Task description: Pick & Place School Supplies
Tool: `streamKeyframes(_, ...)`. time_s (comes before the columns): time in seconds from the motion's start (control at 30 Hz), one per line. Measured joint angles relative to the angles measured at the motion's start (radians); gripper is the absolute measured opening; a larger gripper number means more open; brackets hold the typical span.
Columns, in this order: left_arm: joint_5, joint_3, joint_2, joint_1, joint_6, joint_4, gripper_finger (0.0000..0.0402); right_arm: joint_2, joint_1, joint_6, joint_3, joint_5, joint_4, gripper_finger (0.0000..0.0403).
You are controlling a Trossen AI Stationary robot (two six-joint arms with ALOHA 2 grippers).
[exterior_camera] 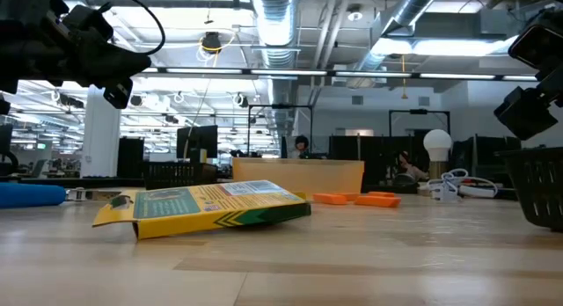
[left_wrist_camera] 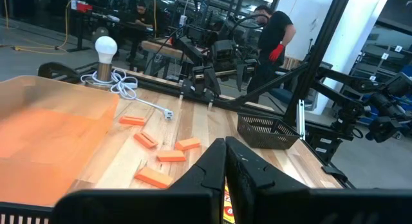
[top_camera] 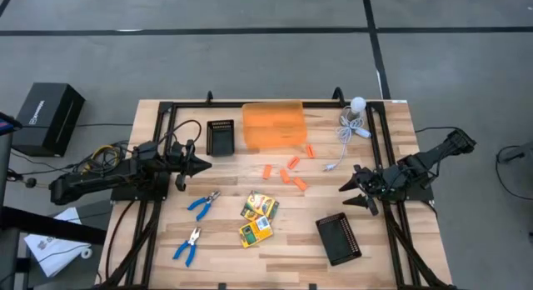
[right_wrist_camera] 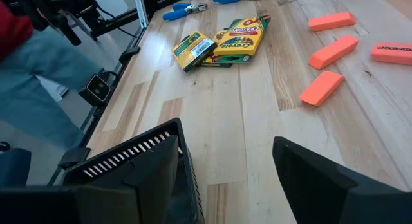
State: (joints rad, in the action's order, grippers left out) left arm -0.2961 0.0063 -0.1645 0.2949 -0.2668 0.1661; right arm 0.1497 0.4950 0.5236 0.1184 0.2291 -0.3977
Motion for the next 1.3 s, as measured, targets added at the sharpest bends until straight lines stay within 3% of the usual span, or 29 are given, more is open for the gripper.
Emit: streamKeyframes(1.3, 0.034, 0.0, 0.0, 0.0, -0.046, 0.034, 0.0003, 0.0, 0.0, 0.0, 0.0, 0.0, 0.0, 0.0244)
